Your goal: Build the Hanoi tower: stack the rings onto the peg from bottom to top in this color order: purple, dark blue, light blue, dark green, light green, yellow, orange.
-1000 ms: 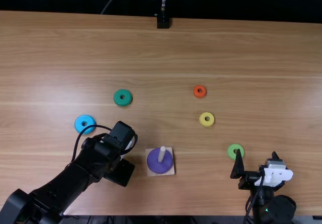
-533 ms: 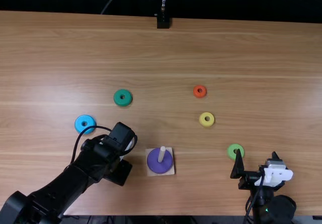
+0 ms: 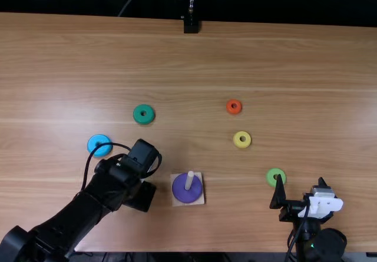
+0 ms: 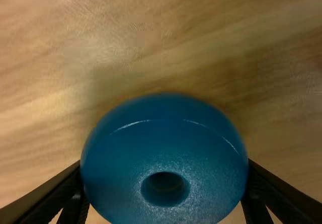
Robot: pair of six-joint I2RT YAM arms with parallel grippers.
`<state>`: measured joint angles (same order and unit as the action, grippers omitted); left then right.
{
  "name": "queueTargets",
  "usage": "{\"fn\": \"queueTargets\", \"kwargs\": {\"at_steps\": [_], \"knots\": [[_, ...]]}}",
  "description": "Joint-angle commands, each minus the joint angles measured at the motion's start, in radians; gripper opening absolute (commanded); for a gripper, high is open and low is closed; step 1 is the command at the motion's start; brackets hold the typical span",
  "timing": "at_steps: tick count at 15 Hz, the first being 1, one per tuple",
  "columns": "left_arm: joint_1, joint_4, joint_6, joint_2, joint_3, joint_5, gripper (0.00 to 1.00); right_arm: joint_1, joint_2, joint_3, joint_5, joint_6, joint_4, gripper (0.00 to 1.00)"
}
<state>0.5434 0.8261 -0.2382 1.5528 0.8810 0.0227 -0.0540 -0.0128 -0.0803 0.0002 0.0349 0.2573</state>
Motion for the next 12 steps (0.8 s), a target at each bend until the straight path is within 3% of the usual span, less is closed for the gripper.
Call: {"fn": "queueTargets", "kwargs": {"at_steps": [1, 3, 7, 12], "knots": [[0.013, 0.059, -0.038, -0.033, 0.11, 0.009, 0.03, 0.008, 0.013, 0.063, 0.029, -0.005, 0.06, 1.0], [0.013, 0.219, -0.04, -0.031, 0.24, 0.007, 0.03, 0.008, 0.013, 0.063, 0.031, -0.005, 0.06, 1.0], [0.023, 0.472, -0.126, -0.02, 0.515, -0.001, 0.03, 0.008, 0.013, 0.063, 0.029, -0.005, 0.06, 1.0], [0.081, 0.591, -0.237, 0.03, 0.74, -0.002, 0.03, 0.008, 0.013, 0.063, 0.029, -0.005, 0.06, 1.0]]}}
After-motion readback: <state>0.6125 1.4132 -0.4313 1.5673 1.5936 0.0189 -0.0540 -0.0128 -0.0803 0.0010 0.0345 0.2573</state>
